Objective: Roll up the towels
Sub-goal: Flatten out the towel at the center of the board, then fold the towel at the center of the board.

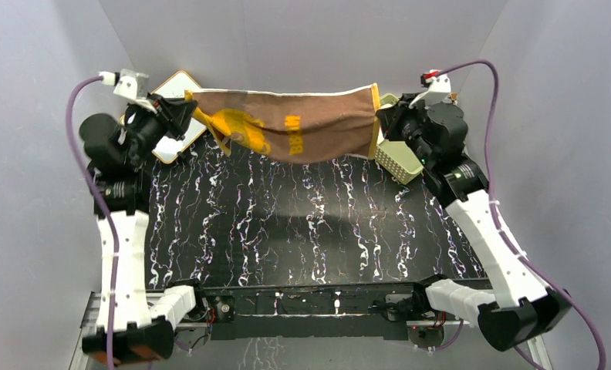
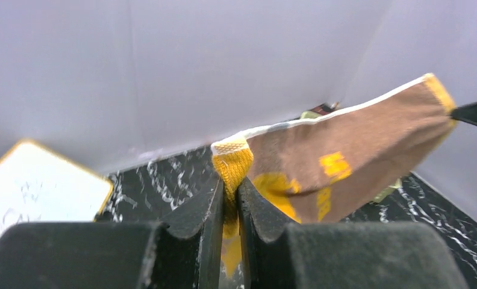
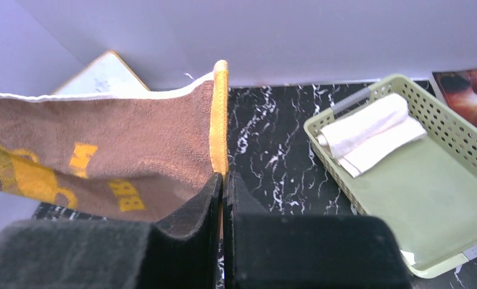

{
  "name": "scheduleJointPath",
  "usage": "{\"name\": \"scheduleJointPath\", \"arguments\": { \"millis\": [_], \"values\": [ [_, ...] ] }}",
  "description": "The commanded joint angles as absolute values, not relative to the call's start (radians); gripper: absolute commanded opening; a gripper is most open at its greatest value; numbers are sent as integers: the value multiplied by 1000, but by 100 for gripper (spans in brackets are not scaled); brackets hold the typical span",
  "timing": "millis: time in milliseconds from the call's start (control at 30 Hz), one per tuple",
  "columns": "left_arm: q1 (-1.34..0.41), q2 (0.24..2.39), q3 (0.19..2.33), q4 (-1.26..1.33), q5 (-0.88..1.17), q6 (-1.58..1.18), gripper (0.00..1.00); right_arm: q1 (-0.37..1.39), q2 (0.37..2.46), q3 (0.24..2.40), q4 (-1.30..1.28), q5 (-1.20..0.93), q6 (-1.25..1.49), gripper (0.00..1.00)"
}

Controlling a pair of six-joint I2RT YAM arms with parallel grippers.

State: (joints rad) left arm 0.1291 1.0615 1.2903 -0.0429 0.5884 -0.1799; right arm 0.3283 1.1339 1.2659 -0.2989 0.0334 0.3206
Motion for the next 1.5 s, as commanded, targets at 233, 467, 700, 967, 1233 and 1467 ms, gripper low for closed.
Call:
{"name": "scheduleJointPath", "arguments": {
  "millis": [233, 467, 700, 967, 1233, 1467],
  "values": [
    [135, 953, 1360, -420, 590, -152, 15, 351, 950, 1248, -430, 7, 360, 0],
    [137, 1163, 970, -327, 642, -123, 32, 350, 1020, 935, -236, 40, 450, 0],
    [151, 1597, 1069, -310, 572, -66, 48, 317, 1338, 873, -59, 87, 492, 0],
    [151, 1646, 1246, -350, 627, -96, 53, 300, 1552, 1101, -160, 149, 388, 57],
    [-56, 1452, 900, -261, 698, -310, 5, 313, 1656, 1164, -251, 102, 379, 31],
    [-106, 1442, 728, -131, 471, -517, 0, 314, 1834, 1225, -285, 29, 384, 0]
  ]
}}
